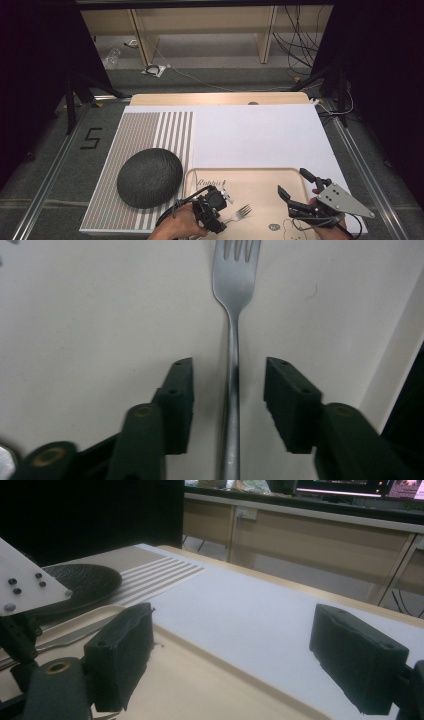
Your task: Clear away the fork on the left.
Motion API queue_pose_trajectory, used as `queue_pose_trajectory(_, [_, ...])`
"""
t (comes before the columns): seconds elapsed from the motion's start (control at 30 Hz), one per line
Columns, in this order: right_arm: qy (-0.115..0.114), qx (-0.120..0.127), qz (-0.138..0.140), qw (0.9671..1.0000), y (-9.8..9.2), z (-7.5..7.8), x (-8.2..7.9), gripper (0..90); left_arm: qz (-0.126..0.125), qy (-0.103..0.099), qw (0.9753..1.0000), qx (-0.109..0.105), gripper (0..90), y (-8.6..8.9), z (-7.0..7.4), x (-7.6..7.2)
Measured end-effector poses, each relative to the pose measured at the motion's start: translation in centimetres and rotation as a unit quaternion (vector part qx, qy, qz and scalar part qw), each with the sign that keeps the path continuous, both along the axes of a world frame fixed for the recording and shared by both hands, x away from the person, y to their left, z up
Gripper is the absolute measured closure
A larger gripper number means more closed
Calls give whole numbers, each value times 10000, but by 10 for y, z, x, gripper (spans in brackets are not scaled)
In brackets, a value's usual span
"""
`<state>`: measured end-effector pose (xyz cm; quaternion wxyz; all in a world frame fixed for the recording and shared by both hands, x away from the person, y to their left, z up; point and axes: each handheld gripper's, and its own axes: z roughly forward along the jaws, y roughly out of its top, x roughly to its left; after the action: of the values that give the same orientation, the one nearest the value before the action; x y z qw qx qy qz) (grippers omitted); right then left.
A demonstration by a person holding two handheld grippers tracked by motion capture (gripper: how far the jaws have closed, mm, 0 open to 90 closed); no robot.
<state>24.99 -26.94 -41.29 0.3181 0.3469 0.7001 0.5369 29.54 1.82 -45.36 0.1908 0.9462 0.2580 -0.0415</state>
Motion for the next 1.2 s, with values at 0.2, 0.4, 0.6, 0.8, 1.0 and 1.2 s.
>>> queue_pose_trajectory(0.2, [4,3,-3,10000,0,0,0,186,-125,-241,9993,-244,603,-2,8,-4])
queue_pose_trajectory(0.4, [1,0,-1,10000,0,0,0,187,-305,-386,9980,-397,835,-8,4,-10])
queue_pose_trajectory(0.6, [5,-6,5,10000,0,0,0,187,-471,-379,9976,-339,893,-14,-6,-14])
queue_pose_trajectory(0.8, [-9,-8,11,10000,0,0,0,187,-456,-399,9979,-240,893,-14,-9,-13])
queue_pose_trajectory(1.0, [-8,-11,8,10000,0,0,0,187,-383,-487,9979,-181,893,-12,-9,-9])
queue_pose_trajectory(1.2, [0,-9,13,10000,1,0,0,187,-202,-509,9984,-160,892,-5,-9,-2])
